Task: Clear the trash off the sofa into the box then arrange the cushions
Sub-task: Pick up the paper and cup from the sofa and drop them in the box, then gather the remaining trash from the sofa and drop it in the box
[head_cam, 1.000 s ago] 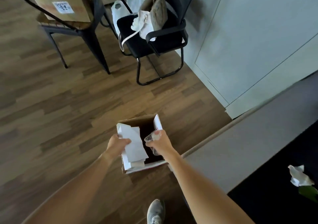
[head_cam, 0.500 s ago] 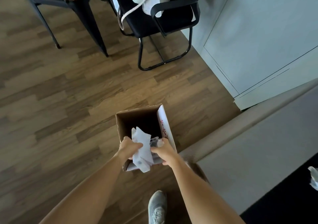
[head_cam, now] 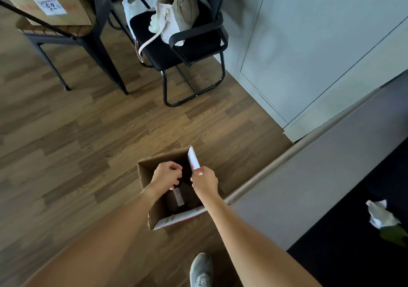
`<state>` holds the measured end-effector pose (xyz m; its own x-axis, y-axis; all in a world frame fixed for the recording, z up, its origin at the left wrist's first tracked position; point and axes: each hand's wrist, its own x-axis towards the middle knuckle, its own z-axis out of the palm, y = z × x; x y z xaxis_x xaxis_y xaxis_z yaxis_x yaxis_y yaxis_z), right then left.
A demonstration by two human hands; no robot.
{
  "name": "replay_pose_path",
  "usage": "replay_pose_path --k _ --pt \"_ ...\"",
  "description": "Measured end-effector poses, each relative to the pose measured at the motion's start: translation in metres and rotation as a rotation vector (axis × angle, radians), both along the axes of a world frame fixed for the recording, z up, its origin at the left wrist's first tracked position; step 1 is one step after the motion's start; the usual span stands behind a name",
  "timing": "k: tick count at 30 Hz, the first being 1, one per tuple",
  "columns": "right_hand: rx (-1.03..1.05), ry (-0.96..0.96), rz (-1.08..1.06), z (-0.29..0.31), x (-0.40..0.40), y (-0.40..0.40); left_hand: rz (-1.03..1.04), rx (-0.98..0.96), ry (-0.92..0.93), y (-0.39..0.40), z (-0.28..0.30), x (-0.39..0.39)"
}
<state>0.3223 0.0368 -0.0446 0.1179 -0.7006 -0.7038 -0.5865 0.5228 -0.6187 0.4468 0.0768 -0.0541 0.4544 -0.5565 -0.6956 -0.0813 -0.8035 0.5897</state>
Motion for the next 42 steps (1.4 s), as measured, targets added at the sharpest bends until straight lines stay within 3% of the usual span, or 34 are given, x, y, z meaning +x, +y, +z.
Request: replay_pose_path --k 6,10,17,22,28,34,42 --pt "-0.253 -0.134 -0.137 0.095 -0.068 -0.056 -0.192 -0.269 -0.127 -0.052 0.090 -0.058" --pt "-0.385 -0.175 -0.304 0.143 -0.163 -0.094 -0.351 -0.406 -0.176 -0.089 0.138 -0.136" --pt "-0.484 0.002 -0.595 0.143 -0.346 -0.125 -0.554 -0.568 -0.097 -0.134 0.173 -0.291" --pt "-0.384 0.225 -0.656 0.092 -0.457 -0.115 -0.735 -0.508 -0.088 -0.148 0.135 -0.401" --pt "-0.196 0.382 -0.386 0.019 -0.538 -0.102 -0.892 -0.231 -0.179 -0.159 0.054 -0.475" --pt "-0.118 0.430 -0.135 -0.042 -0.563 -0.117 -0.909 -0.074 -0.321 -0.183 -0.022 -0.499" --pt "-0.090 0.643 0.034 -0.073 -0.557 -0.117 -0.987 0.038 -0.474 -0.181 -0.058 -0.520"
